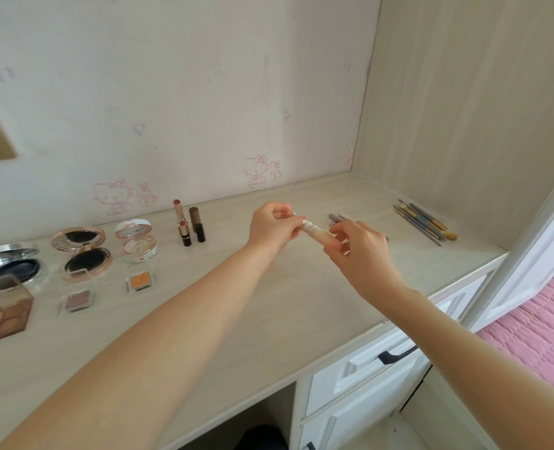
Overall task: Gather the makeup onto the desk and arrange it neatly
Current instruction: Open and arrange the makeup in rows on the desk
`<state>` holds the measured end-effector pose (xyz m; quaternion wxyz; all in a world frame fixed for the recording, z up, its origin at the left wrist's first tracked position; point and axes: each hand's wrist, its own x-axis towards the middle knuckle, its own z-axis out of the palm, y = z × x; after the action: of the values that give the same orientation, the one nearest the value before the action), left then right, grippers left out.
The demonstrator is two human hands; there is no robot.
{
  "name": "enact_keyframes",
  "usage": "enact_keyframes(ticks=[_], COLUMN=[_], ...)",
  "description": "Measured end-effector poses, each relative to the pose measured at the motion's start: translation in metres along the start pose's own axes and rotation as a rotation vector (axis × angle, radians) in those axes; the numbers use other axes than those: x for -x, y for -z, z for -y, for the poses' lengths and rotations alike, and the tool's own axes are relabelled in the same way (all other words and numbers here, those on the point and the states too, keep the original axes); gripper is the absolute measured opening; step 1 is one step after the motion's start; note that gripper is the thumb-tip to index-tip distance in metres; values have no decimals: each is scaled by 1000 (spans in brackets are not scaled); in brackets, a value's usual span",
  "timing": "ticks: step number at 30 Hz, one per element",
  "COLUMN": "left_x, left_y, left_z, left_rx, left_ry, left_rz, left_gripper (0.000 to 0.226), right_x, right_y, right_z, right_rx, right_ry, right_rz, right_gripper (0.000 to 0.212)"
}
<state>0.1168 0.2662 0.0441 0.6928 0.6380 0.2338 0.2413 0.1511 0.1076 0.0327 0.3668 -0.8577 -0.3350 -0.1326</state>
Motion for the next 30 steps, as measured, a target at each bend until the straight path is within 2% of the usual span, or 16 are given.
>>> enact_keyframes(ticks=[4, 8, 11, 15, 17, 20, 26, 30], left_x=[19, 36, 50, 71, 80, 91, 118, 131], left_y=[26, 52, 74, 102, 115, 135, 177, 202], left_z=[-7, -10, -13, -14, -12, -11, -13, -8], left_rx=[231, 348, 372, 353, 358, 399, 288, 157], left_ry=[79, 161, 190, 194, 183, 172, 115, 44], left_rz=[16, 43, 90, 189, 197, 157, 85, 41], left_gripper=[7, 23, 28, 20, 27, 45, 44, 58], right_x=[10, 19, 26, 34, 39, 49, 70, 77], right_y=[-2, -5, -10, -21, -28, -41, -64, -78], right_z=[26, 53, 76, 102, 114, 131, 161, 172], right_rx=[-74, -137, -283, -339, -349, -347, -340, -327], right_ry=[-14, -22, -81, -110, -102, -81, -23, 22], right_rz=[16, 27, 34, 44, 64, 90, 175, 277], right_gripper=[13, 14, 29, 36, 34, 33, 33, 18])
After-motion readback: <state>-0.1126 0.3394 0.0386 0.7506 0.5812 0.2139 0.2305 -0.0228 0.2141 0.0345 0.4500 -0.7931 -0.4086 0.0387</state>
